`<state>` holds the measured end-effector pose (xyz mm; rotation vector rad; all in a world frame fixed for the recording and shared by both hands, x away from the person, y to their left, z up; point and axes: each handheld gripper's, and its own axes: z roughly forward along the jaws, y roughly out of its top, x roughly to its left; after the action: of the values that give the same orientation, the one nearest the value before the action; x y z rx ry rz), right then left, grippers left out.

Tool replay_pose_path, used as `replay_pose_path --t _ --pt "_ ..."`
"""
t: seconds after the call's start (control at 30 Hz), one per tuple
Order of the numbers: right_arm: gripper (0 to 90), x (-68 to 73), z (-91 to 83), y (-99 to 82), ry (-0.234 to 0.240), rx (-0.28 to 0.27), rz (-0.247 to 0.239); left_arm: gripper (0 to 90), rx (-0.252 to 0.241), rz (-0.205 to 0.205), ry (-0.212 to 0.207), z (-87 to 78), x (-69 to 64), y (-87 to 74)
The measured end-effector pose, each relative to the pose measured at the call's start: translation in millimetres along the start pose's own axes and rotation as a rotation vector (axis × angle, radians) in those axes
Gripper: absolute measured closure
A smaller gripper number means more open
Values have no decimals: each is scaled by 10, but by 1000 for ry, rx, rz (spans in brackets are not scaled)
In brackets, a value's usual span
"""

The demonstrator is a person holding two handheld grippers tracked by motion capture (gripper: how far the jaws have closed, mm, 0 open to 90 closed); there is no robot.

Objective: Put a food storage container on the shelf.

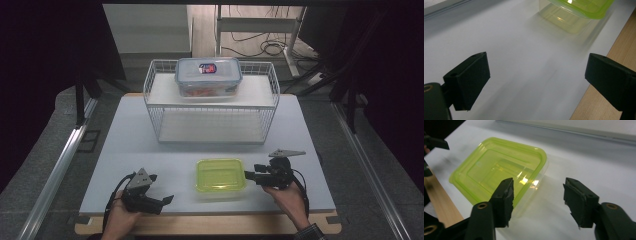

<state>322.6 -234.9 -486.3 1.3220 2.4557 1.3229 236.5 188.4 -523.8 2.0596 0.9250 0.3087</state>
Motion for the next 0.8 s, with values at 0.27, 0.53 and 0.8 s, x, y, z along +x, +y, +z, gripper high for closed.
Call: replay_pose_path --t 0.27,0.53,0.8 --pt "489 5 119 28 28 8 80 59 4 5 -2 7 -8 2" --pt "541 -55 218 42 65 17 150 60 6 9 -4 13 -14 3" --pt "585 -78 299 47 88 38 187 61 11 13 -3 18 -21 4"
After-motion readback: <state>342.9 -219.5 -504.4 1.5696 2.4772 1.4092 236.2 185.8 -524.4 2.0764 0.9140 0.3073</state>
